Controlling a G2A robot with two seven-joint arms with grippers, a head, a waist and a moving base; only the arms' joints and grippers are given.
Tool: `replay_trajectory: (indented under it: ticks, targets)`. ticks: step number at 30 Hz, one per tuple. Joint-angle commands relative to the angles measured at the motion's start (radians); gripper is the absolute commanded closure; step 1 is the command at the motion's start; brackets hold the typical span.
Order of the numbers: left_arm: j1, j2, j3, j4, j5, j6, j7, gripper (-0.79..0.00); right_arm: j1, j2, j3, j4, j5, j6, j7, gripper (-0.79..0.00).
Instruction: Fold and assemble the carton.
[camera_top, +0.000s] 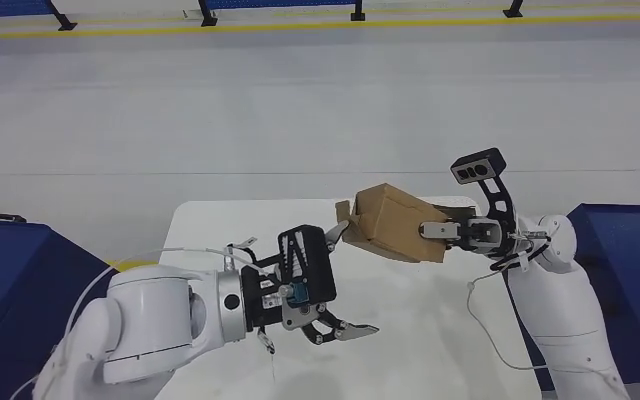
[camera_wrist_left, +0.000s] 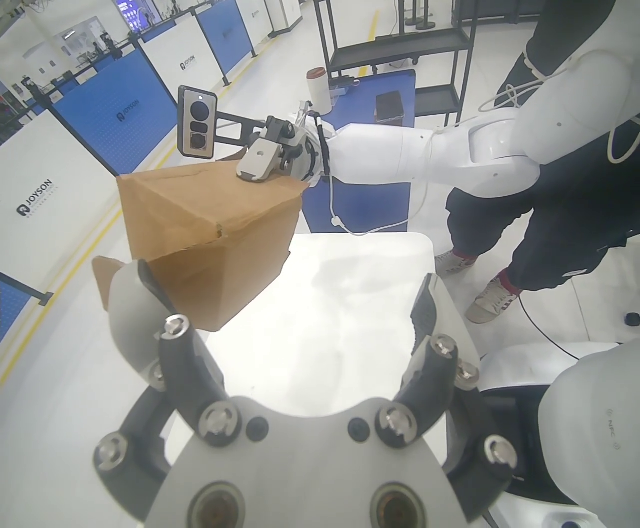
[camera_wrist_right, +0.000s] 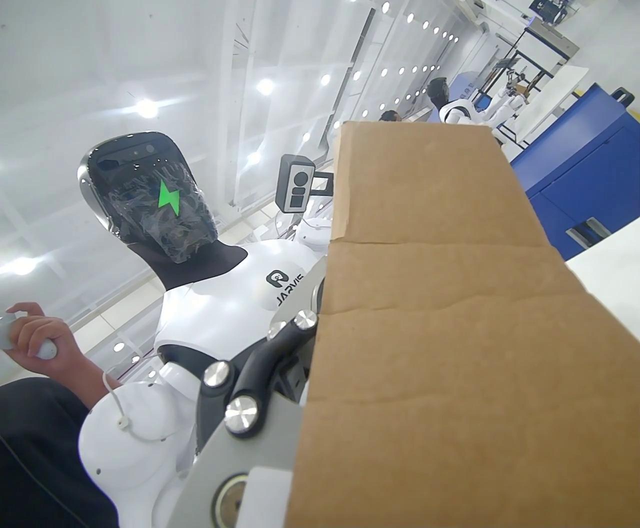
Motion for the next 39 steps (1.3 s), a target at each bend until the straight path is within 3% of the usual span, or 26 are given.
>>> replay_trajectory:
  ticks: [1, 12, 19, 27, 39]
  targets:
    - [-0.008, -0.001, 0.013, 0.000, -0.022, 0.004, -0.010, -0.785, 0.001, 0.000, -0.001, 0.002, 0.002, 0.003, 0.003, 0.000]
    - [-0.046, -0.006, 0.047, 0.000, -0.038, 0.035, -0.024, -0.785, 0.021, 0.002, -0.021, 0.024, 0.018, 0.036, 0.072, 0.000]
    - [-0.065, -0.002, 0.035, 0.000, -0.129, 0.020, -0.074, -0.785, 0.028, 0.009, -0.043, 0.009, 0.052, 0.066, 0.072, 0.000]
    - [-0.073, 0.003, 0.034, 0.000, -0.151, -0.013, -0.091, -0.785, 0.034, 0.031, -0.080, -0.003, 0.106, 0.125, 0.072, 0.000]
    - [-0.079, 0.008, 0.031, 0.000, -0.207, -0.054, -0.089, -0.785, 0.047, 0.071, -0.131, -0.007, 0.128, 0.099, 0.072, 0.000]
